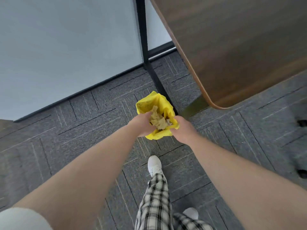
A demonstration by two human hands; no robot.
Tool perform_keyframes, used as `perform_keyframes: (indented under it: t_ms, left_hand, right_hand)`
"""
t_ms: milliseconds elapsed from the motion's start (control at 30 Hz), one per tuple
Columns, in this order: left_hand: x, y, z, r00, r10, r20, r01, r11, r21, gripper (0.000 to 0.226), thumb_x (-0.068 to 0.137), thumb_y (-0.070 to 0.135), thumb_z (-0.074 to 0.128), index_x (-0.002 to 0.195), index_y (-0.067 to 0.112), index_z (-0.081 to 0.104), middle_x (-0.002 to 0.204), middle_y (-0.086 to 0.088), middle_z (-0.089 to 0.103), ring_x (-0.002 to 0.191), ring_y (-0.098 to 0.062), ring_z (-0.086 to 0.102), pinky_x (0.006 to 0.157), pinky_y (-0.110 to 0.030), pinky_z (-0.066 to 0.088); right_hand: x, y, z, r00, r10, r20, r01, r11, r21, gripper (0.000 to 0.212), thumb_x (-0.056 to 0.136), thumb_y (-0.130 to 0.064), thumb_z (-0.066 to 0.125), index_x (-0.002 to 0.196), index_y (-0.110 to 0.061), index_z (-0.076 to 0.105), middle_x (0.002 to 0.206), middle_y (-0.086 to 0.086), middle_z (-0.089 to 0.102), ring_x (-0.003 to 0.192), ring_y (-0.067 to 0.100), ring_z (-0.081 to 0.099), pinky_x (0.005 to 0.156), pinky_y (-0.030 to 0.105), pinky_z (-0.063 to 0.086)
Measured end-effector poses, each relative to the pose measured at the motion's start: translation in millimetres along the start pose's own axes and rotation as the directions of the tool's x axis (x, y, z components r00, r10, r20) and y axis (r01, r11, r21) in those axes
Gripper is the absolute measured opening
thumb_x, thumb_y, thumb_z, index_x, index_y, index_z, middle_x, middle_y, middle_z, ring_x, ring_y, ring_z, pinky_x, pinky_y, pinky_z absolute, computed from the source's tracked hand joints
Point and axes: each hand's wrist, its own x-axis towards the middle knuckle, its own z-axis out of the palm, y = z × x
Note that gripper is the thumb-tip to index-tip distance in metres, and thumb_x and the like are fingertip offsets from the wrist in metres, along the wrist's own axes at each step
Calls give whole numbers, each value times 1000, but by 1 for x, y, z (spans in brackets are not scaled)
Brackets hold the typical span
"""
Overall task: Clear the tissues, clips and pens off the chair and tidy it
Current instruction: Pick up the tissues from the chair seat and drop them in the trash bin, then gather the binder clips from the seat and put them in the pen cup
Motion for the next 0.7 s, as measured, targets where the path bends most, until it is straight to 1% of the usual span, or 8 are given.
perform_keyframes:
  t_ms: [100, 233, 300, 367, 433, 500, 600, 700]
  left_hand:
    - [-34, 33, 8, 999, 28, 37, -31, 995, 99, 71, 90, 34, 54, 149, 23, 18, 147, -9, 40, 130, -33, 44, 99, -39, 42]
    - [-76, 87, 29, 994, 82, 68, -96, 970, 225, 66, 91, 36, 53, 148, 23, 22, 153, -6, 31, 134, -32, 39, 104, -41, 40]
    - [-96, 120, 44, 990, 112, 89, -135, 942, 309, 68, 91, 39, 52, 149, 23, 19, 155, -8, 26, 138, -34, 34, 109, -43, 37]
    - [-115, 158, 57, 983, 166, 80, -184, 919, 348, 72, 90, 41, 53, 150, 23, 16, 155, -8, 28, 139, -33, 33, 112, -44, 34]
    - [-133, 202, 68, 969, 237, 73, -248, 908, 338, 74, 90, 40, 55, 150, 22, 15, 155, -7, 28, 139, -30, 34, 113, -42, 32]
    - [-148, 250, 76, 948, 309, 81, -317, 882, 349, 75, 90, 39, 55, 150, 23, 14, 156, -6, 25, 140, -28, 31, 115, -40, 30]
    - [-163, 320, 83, 912, 395, 107, -403, 826, 394, 76, 90, 42, 54, 150, 27, 11, 158, -4, 17, 143, -27, 24, 117, -43, 26]
    - [-172, 383, 89, 879, 463, 117, -465, 775, 429, 73, 91, 42, 53, 150, 30, 10, 160, -2, 11, 145, -27, 20, 117, -43, 25]
  right_hand:
    - [-42, 25, -17, 998, -60, -3, 60, 998, -26, 58, 93, -28, 54, 145, -23, 30, 143, 10, 47, 127, 34, 48, 102, 45, 44]
    - [-96, 80, -45, 989, -126, -81, 126, 992, 1, 60, 92, -25, 57, 146, -17, 32, 144, 16, 43, 129, 33, 45, 105, 45, 41]
    - [-125, 116, -61, 985, -126, -116, 127, 992, 4, 68, 92, -29, 57, 150, -23, 22, 154, 13, 31, 139, 31, 35, 111, 44, 34]
    - [-158, 154, -81, 984, -94, -151, 96, 995, 5, 74, 93, -33, 56, 152, -32, 11, 161, 9, 15, 145, 28, 23, 115, 44, 29]
    - [-191, 191, -103, 978, -23, -206, 33, 998, 45, 78, 93, -35, 56, 151, -39, 4, 162, 6, 7, 147, 26, 21, 115, 44, 28]
    - [-218, 226, -126, 962, 35, -269, -10, 995, 95, 80, 93, -37, 56, 150, -42, 0, 163, 4, 3, 147, 26, 20, 116, 44, 28]
    - [-250, 271, -160, 941, 94, -326, -53, 990, 131, 81, 93, -37, 56, 150, -43, -2, 163, 4, 1, 148, 26, 16, 116, 48, 26]
    - [-273, 308, -194, 912, 163, -377, -104, 980, 171, 83, 93, -35, 56, 149, -44, -5, 163, 4, 2, 147, 29, 19, 113, 50, 32]
